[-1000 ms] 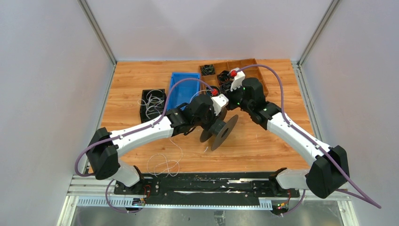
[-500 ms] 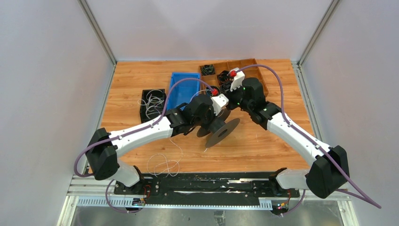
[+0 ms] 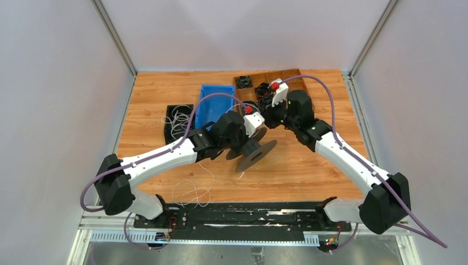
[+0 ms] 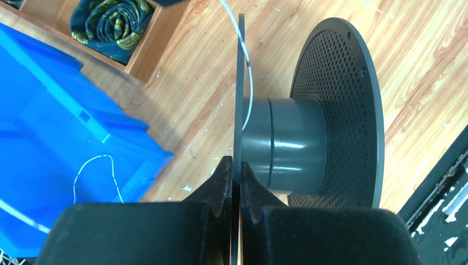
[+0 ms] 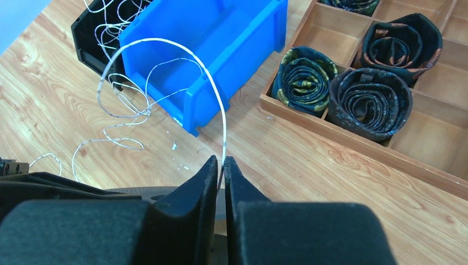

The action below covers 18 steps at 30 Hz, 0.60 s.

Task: Wrap the cables
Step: Wrap the cable around the cable reel.

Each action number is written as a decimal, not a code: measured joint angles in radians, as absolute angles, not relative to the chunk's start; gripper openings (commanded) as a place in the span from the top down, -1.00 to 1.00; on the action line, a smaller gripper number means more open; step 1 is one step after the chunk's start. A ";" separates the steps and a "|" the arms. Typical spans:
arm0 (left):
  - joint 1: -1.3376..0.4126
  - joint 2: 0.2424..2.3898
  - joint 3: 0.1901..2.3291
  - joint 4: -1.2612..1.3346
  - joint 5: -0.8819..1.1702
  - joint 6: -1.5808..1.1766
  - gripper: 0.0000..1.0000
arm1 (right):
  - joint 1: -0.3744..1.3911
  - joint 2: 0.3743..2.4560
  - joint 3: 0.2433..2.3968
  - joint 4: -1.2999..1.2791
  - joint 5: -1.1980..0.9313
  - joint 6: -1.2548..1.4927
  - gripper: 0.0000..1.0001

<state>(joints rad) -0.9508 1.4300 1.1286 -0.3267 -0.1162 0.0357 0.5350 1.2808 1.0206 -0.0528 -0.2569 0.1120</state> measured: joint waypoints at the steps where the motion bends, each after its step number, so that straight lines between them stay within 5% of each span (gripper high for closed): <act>1: -0.945 1.423 1.125 -0.330 -0.108 0.041 0.99 | 0.528 1.277 1.021 -0.053 -0.263 0.109 0.76; 7: -0.891 1.359 1.097 -0.359 -0.032 0.075 0.99 | 0.513 1.260 1.021 -0.052 -0.301 0.093 0.55; 18: -0.856 1.284 1.124 -0.551 0.117 0.225 0.99 | 0.501 1.221 1.023 -0.061 -0.463 0.010 -0.20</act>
<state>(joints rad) -0.8558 1.2839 1.1244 -0.5510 0.1169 0.2253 0.5007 1.2213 1.0225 -0.0612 -0.4633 0.0097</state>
